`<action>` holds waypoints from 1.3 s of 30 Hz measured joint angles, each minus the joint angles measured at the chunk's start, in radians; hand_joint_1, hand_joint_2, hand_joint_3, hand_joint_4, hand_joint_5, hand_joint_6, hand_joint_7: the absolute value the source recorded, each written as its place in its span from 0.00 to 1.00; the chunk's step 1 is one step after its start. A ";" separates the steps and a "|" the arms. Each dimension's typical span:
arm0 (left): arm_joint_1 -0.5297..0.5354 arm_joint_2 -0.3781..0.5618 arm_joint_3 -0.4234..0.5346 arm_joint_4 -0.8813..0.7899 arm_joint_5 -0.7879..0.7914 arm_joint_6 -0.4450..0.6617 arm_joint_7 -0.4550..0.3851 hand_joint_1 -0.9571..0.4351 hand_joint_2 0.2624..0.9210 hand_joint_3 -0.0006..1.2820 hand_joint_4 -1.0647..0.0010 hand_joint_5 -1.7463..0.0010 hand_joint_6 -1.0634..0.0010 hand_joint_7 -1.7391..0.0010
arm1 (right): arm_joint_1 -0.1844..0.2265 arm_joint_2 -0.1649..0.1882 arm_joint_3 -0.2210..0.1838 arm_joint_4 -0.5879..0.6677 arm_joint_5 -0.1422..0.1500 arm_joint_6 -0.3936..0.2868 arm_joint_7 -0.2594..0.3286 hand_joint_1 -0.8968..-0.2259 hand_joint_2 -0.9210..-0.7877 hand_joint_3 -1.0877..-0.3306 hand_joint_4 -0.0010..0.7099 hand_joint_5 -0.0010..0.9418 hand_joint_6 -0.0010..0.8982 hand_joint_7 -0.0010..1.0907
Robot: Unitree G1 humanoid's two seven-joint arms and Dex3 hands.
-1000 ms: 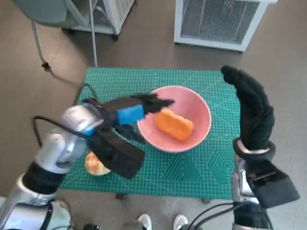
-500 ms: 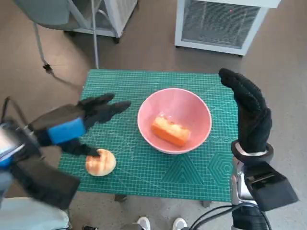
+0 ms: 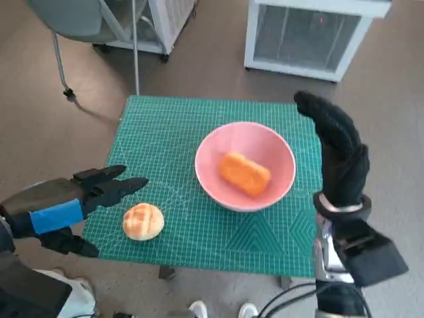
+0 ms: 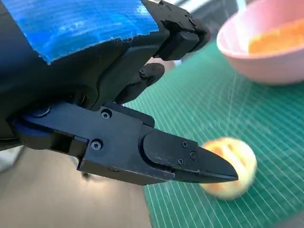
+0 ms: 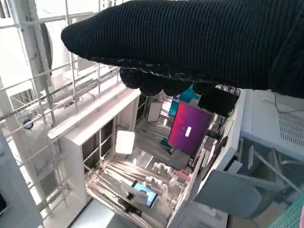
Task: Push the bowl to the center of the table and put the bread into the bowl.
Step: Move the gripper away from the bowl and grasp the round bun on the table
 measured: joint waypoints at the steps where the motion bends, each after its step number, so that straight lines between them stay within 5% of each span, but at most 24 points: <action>1: 0.013 -0.006 -0.001 0.000 0.000 0.006 0.000 0.41 0.76 0.00 1.00 1.00 0.93 0.96 | 0.000 0.000 0.001 0.000 0.002 0.001 0.003 0.55 0.00 0.35 0.38 0.01 0.00 0.57; 15: 0.052 -0.075 -0.120 0.099 0.051 -0.032 0.090 0.48 0.77 0.00 1.00 1.00 0.88 0.96 | -0.004 0.000 0.002 0.000 0.023 0.017 0.025 0.55 0.00 0.35 0.38 0.01 0.00 0.57; 34: -0.115 -0.215 -0.412 0.425 0.281 -0.066 0.261 0.53 0.78 0.00 1.00 1.00 0.84 0.97 | -0.004 -0.008 -0.003 0.000 0.035 0.017 0.033 0.55 0.00 0.36 0.38 0.02 0.00 0.58; 39: -0.170 -0.231 -0.466 0.507 0.334 -0.072 0.315 0.56 0.84 0.02 0.93 0.98 0.79 0.95 | -0.004 -0.011 -0.004 0.000 0.035 0.016 0.035 0.54 0.00 0.36 0.38 0.02 0.00 0.58</action>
